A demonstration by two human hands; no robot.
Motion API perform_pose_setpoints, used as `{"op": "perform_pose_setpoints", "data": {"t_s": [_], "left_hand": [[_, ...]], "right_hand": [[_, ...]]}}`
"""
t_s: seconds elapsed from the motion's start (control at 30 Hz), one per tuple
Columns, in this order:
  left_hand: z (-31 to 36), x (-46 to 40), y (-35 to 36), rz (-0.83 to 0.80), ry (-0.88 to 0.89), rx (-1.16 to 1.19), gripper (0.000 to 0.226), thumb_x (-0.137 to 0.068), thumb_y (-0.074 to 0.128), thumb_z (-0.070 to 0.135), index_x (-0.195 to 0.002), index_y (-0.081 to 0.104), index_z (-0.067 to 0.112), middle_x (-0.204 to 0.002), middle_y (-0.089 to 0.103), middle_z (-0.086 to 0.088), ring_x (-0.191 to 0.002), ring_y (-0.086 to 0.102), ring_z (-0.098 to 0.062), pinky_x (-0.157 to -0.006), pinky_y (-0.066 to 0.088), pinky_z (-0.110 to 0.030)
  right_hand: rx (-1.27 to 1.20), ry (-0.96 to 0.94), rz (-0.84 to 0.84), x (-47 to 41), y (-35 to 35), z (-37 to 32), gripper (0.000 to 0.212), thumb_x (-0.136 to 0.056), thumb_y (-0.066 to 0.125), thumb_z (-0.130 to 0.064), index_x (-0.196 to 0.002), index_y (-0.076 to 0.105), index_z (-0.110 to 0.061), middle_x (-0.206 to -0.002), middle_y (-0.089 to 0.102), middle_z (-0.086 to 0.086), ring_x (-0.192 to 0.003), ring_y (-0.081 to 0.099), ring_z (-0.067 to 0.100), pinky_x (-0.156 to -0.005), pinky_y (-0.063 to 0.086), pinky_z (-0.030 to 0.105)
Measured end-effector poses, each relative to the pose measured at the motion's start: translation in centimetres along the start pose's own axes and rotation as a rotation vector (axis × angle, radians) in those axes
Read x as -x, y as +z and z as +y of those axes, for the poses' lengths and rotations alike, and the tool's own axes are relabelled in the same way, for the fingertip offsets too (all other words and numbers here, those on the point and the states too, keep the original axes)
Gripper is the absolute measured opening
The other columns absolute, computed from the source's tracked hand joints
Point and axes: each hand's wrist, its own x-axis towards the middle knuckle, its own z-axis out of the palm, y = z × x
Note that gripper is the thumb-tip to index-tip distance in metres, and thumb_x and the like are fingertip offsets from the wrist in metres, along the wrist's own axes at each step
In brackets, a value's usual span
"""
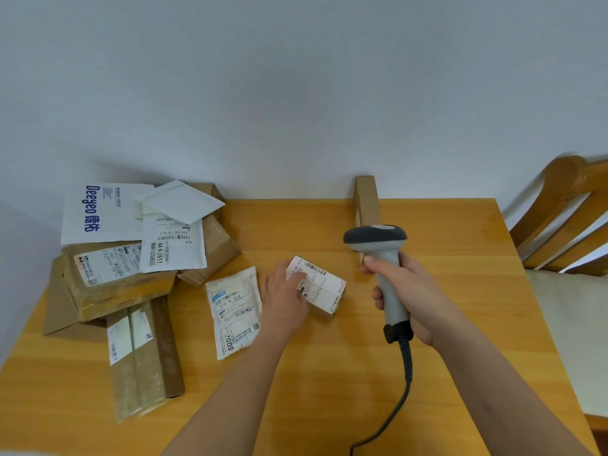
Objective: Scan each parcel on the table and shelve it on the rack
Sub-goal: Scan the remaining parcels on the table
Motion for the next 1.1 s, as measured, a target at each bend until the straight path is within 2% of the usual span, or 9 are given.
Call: {"op": "perform_pose_setpoints", "data": {"t_s": [0.07,0.2,0.37,0.43,0.5,0.6,0.73,0.93,1.1], "left_hand": [[0.5,1.1,0.2,0.050,-0.213,0.184,0.048,-0.092,0.063,0.028,-0.136,0.047,0.016,-0.144,0.032,-0.007,-0.136,0.032,-0.025,-0.110,0.029,-0.037],[1.3,1.2,1.2,0.023,-0.474,0.460,0.090,-0.076,0.082,0.042,-0.134,0.027,0.000,-0.136,0.024,-0.011,-0.119,0.046,-0.029,-0.094,0.046,-0.033],[2.5,-0.3,0.8,0.000,-0.572,0.531,0.095,-0.078,0.083,0.020,-0.145,0.018,0.002,-0.147,0.022,-0.014,-0.129,0.040,-0.028,-0.087,0.035,-0.022],[2.6,-1.0,0.9,-0.006,-0.667,0.594,0.096,-0.079,0.081,0.019,-0.148,0.016,0.002,-0.152,0.021,-0.014,-0.136,0.036,-0.028,-0.096,0.038,-0.027],[2.6,-1.4,1.4,-0.048,-0.800,0.760,0.088,-0.078,0.082,0.023,-0.147,0.028,0.006,-0.151,0.035,-0.012,-0.132,0.045,-0.028,-0.099,0.045,-0.036],[2.7,-1.2,2.0,-0.156,-0.954,1.112,0.047,-0.087,0.074,0.018,-0.129,0.052,0.012,-0.127,0.064,-0.007,-0.108,0.063,-0.025,-0.076,0.053,-0.038],[2.3,-1.7,2.5,-0.212,-1.008,1.265,0.038,-0.089,0.070,0.009,-0.123,0.054,0.011,-0.114,0.069,-0.011,-0.098,0.067,-0.030,-0.060,0.055,-0.043],[1.9,-2.7,2.9,-0.232,-1.079,1.273,0.032,-0.085,0.072,0.002,-0.112,0.058,0.009,-0.109,0.070,-0.014,-0.100,0.067,-0.033,-0.078,0.056,-0.056],[2.1,-3.1,3.5,-0.189,-1.120,1.249,0.030,-0.083,0.074,0.003,-0.107,0.059,0.012,-0.110,0.070,-0.012,-0.100,0.067,-0.033,-0.083,0.056,-0.059]], "right_hand": [[0.012,0.000,-0.006,0.3,0.4,0.0,0.025,-0.093,0.066,-0.030,-0.114,0.059,-0.019,-0.104,0.067,0.004,-0.061,0.054,0.013,-0.065,0.048,0.033],[0.054,0.001,-0.050,0.7,0.8,-0.2,0.020,-0.094,0.064,-0.031,-0.109,0.062,-0.018,-0.103,0.065,0.004,-0.060,0.055,0.013,-0.062,0.048,0.031],[0.114,0.018,-0.106,1.0,0.9,-0.5,0.027,-0.093,0.063,-0.038,-0.105,0.064,-0.015,-0.095,0.060,0.004,-0.060,0.057,0.013,-0.062,0.048,0.030],[0.129,0.020,-0.111,1.1,0.9,-0.7,0.029,-0.094,0.062,-0.040,-0.107,0.064,-0.015,-0.093,0.060,0.004,-0.060,0.057,0.013,-0.062,0.049,0.029],[0.132,0.028,-0.123,1.2,1.0,-1.0,0.031,-0.095,0.059,-0.041,-0.109,0.063,-0.013,-0.088,0.061,0.004,-0.058,0.057,0.013,-0.059,0.049,0.027],[0.145,0.049,-0.161,1.3,1.2,-1.4,0.034,-0.097,0.056,-0.038,-0.109,0.062,-0.007,-0.073,0.060,0.006,-0.055,0.056,0.013,-0.056,0.048,0.026],[0.243,0.051,-0.221,1.4,1.3,-2.2,0.029,-0.100,0.052,-0.033,-0.111,0.062,-0.008,-0.070,0.062,0.005,-0.056,0.059,0.013,-0.057,0.051,0.026],[0.363,0.027,-0.279,1.4,1.5,-3.6,0.029,-0.100,0.051,-0.032,-0.111,0.062,-0.007,-0.076,0.062,0.004,-0.056,0.060,0.011,-0.056,0.051,0.024],[0.375,0.019,-0.288,1.4,1.6,-4.1,0.028,-0.100,0.051,-0.033,-0.113,0.061,-0.011,-0.088,0.064,0.008,-0.059,0.060,0.013,-0.058,0.051,0.027]]}}
